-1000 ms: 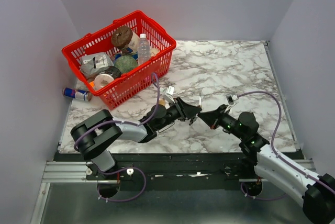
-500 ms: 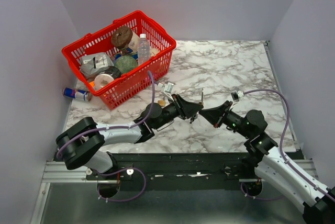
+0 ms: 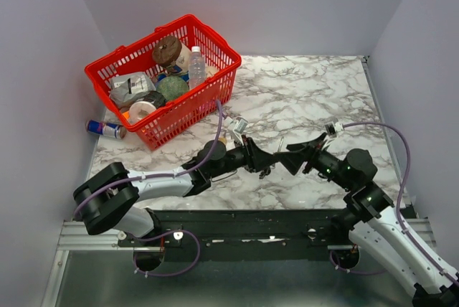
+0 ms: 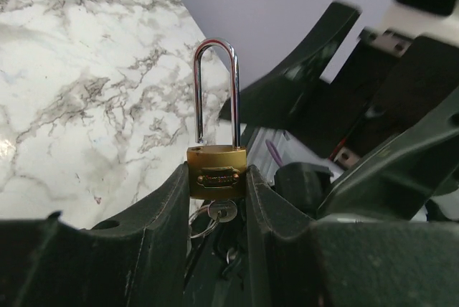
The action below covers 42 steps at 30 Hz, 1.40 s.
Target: Unlock with the key
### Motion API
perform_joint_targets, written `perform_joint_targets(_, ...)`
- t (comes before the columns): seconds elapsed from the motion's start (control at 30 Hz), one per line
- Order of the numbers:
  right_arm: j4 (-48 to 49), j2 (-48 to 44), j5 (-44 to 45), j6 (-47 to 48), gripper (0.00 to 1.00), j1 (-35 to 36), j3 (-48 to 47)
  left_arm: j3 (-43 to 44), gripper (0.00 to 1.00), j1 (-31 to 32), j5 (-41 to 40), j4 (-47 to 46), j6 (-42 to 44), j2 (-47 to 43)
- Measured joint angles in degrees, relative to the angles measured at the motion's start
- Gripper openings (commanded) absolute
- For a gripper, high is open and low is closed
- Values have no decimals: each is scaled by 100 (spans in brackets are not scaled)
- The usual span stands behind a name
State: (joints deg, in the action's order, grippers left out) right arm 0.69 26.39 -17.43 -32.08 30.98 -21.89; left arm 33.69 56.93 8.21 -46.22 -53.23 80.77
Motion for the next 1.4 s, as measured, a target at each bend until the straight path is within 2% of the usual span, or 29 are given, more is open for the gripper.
perform_joint_targets(0.3, -304, 538, -129, 474, 87, -103, -994, -476, 0, -227, 1113, 140, 551, -487)
perform_joint_targets(0.5, -389, 1088, -973, 811, 83, -133, -1202, -822, 0, -413, 1930, 138, 743, -850)
perform_joint_targets(0.7, -400, 1268, -1989, 1032, 74, -136, -1202, -848, 0, -546, 2385, 153, 901, -1097)
perform_joint_targets(0.8, -400, 1370, -2299, 1117, 64, -136, -1202, -848, 0, -560, 2529, 160, 942, -1119)
perform_joint_targets(0.83, -400, 1405, -2367, 1123, 56, -136, -1202, -848, 0, -560, 2557, 164, 951, -1119)
perform_joint_targets(0.9, -400, 1460, -2452, 1145, 46, -136, -1200, -848, 0, -560, 2610, 184, 962, -1123)
perform_joint_targets(0.93, -396, 1482, -2481, 1169, 37, -138, -1200, -848, 0, -560, 2638, 203, 973, -1132)
perform_joint_targets(1.0, -389, 1513, -2503, 1189, 33, -155, -1200, -850, 0, -555, 2669, 236, 1001, -1163)
perform_joint_targets(1.13, -372, 1567, -2514, 1158, 17, -175, -1200, -870, 0, -551, 2691, 382, 1086, -1309)
perform_joint_targets(1.2, -380, 1585, -2531, 1119, 21, -173, -1200, -879, 0, -551, 2671, 494, 1137, -1357)
perform_joint_targets(1.23, -380, 1600, -2542, 1115, 33, -173, -1200, -879, 0, -560, 2645, 544, 1163, -1384)
perform_joint_targets(1.33, -380, 1648, -2581, 1099, 45, -175, -1193, -883, 0, -586, 2632, 584, 1187, -1416)
perform_joint_targets(1.4, -382, 1668, -2662, 1117, 45, -173, -1180, -885, 0, -586, 2632, 584, 1187, -1434)
